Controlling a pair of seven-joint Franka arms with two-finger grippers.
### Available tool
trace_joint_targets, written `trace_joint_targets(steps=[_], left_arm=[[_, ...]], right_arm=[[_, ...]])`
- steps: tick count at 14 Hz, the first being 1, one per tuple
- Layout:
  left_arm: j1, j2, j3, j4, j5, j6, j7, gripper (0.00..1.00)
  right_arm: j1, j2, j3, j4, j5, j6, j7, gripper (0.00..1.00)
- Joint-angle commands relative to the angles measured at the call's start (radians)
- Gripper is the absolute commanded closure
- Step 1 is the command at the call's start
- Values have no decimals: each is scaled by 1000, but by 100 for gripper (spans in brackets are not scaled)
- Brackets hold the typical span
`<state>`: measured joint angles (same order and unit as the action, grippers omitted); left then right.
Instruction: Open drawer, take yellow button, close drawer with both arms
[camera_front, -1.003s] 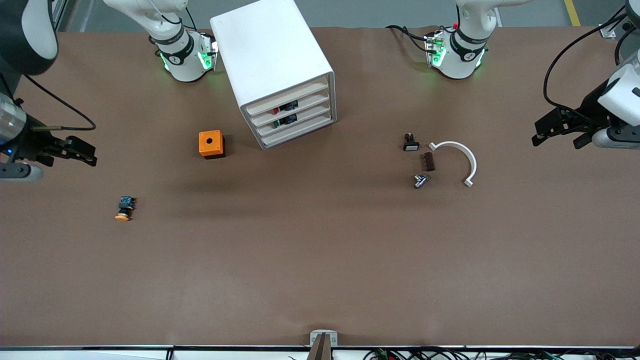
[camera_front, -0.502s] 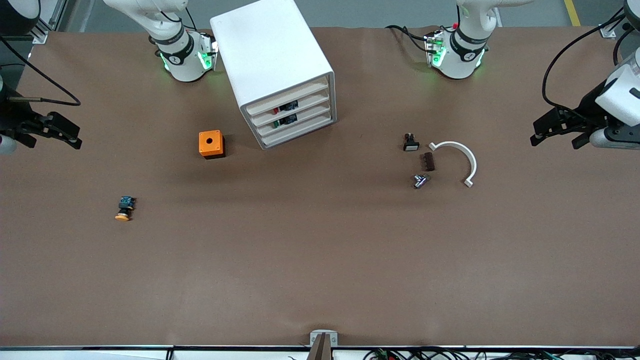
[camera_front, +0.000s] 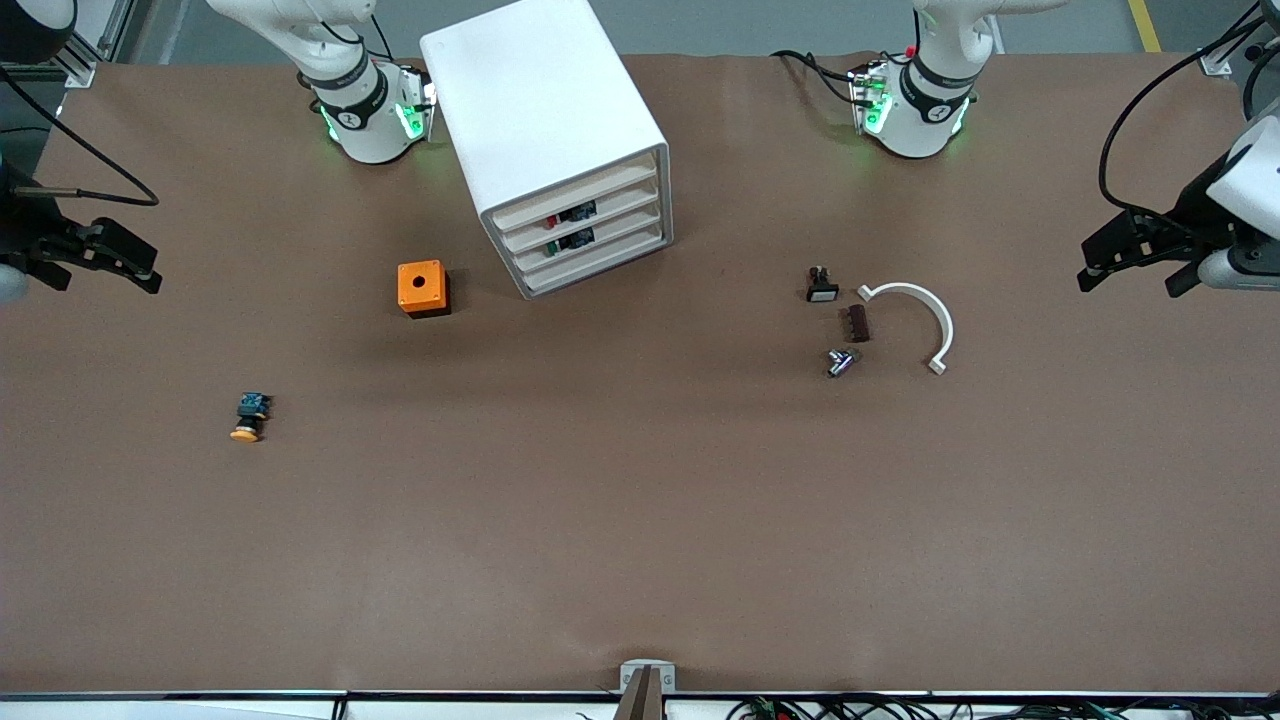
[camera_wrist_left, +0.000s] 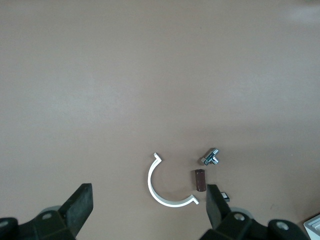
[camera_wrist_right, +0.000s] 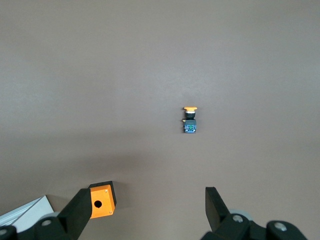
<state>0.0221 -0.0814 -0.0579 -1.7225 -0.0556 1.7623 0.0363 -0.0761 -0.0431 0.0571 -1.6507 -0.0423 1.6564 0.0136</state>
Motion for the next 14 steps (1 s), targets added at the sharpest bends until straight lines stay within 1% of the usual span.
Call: trace_joint_targets(steps=[1,6,14], left_arm=[[-8,-12,6,30,26,-59,-16,0],[-8,-9,6,67,26,-73,-15,0],[-10,-1,4,81,28,-75,-10,0]], right_arm=[[-8,-28,1,-23,19,2,13,0],[-10,-28,0,-23,22,3,13,0],[-13,-28,-2,-23,36,3,9,0]])
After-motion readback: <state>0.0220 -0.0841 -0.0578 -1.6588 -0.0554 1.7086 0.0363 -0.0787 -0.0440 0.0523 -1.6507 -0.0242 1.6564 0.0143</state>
